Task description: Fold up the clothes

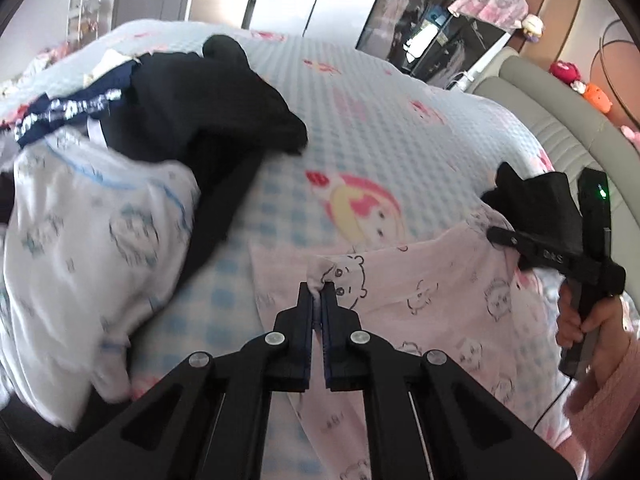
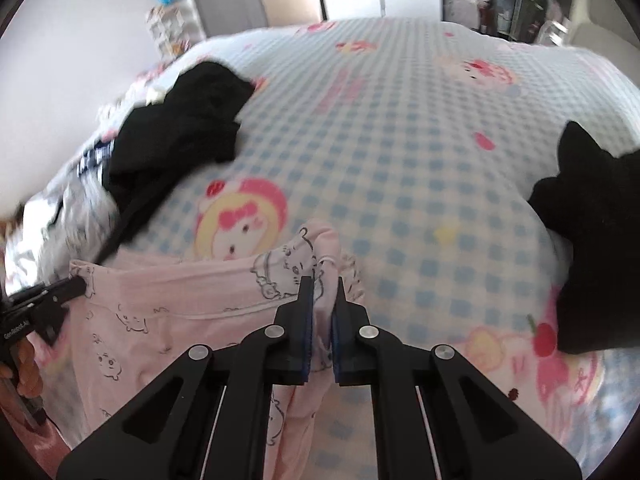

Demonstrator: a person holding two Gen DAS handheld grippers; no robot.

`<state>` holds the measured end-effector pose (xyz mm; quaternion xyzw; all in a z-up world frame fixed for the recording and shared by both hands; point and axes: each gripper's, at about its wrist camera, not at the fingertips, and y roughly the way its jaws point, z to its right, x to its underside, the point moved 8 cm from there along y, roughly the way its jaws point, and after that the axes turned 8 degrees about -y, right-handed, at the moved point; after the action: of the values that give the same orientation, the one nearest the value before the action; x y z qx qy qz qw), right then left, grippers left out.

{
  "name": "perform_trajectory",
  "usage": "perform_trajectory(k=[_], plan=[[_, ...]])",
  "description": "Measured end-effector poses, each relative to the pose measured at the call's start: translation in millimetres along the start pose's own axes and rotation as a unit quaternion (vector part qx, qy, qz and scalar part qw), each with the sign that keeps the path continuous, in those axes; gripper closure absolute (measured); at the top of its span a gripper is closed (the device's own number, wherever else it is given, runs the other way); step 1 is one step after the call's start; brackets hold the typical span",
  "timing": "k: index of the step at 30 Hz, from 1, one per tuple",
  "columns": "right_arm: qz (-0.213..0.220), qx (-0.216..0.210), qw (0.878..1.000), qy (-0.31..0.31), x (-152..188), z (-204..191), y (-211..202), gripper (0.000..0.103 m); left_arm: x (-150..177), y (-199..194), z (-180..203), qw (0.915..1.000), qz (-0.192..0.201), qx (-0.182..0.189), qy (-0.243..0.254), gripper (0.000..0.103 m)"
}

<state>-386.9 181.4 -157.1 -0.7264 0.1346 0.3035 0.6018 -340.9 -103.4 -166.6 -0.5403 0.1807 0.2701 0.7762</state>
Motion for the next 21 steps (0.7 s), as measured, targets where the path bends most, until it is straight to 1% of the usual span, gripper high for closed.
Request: perform_trajectory(k=[1,2,4,6,7,9,11,13,15,17,18,19,21], plan=[[0.001,-0.008,1.000,0.013,-1.1,2.7,1.7,0.098,-6.3,4.2,-4.2,0.9999,-0.001,-0.012,0.001,0.099],[-0.002,-0.007,1.000,0.020,-1.4,5.0,6.2,0.098,-11.1,9.8,-9.0,0.9998,-0.008,-0.017,-0.002,0.099],[-0.011,-0.009,0.999,0.038,-0.9,10.5,19.7,0.098,-15.2,25.5,-20.1,0.9991,-0.033,-0.019,-0.015,0.099],[-0.026,-0.007,0.999,0.044,4.4,13.7,32.7,0.098,-11.1,47.0,-25.9,0.9975,-0.065,-0.027,-0.006,0.099],[-0.037,0.011,0.999,0.037,8.6,16.7,45.4,0.098,-6.5,58.7,-28.1,0.9961,-0.080,-0.039,0.003,0.099],[-0.062,0.013,0.997,0.037,18.5,19.5,64.4,0.098,-1.0,73.0,-32.8,0.9943,-0.094,-0.049,0.007,0.099],[-0.064,0.012,0.997,0.047,24.6,23.8,74.9,0.098,-3.1,74.0,-35.3,0.9949,-0.089,-0.048,-0.001,0.099],[-0.052,0.008,0.997,0.059,23.0,26.8,71.5,0.098,-6.8,69.8,-36.6,0.9953,-0.086,-0.043,-0.009,0.097],[-0.042,0.003,0.997,0.070,20.8,28.8,65.8,0.098,-10.1,62.0,-42.0,0.9951,-0.079,-0.058,-0.014,0.093],[-0.041,0.001,0.996,0.081,20.3,32.5,58.4,0.088,-13.0,53.2,-48.5,0.9944,-0.068,-0.079,-0.017,0.089],[-0.040,0.000,0.995,0.086,20.1,34.3,54.7,0.088,-14.4,48.3,-51.7,0.9939,-0.060,-0.090,-0.019,0.086],[-0.032,0.001,0.995,0.091,17.6,36.8,48.0,0.088,-15.1,43.6,-53.4,0.9938,-0.055,-0.094,-0.023,0.085],[-0.013,0.011,0.996,0.091,11.3,39.3,34.2,0.087,-15.3,35.3,-52.2,0.9949,-0.047,-0.083,-0.032,0.082]])
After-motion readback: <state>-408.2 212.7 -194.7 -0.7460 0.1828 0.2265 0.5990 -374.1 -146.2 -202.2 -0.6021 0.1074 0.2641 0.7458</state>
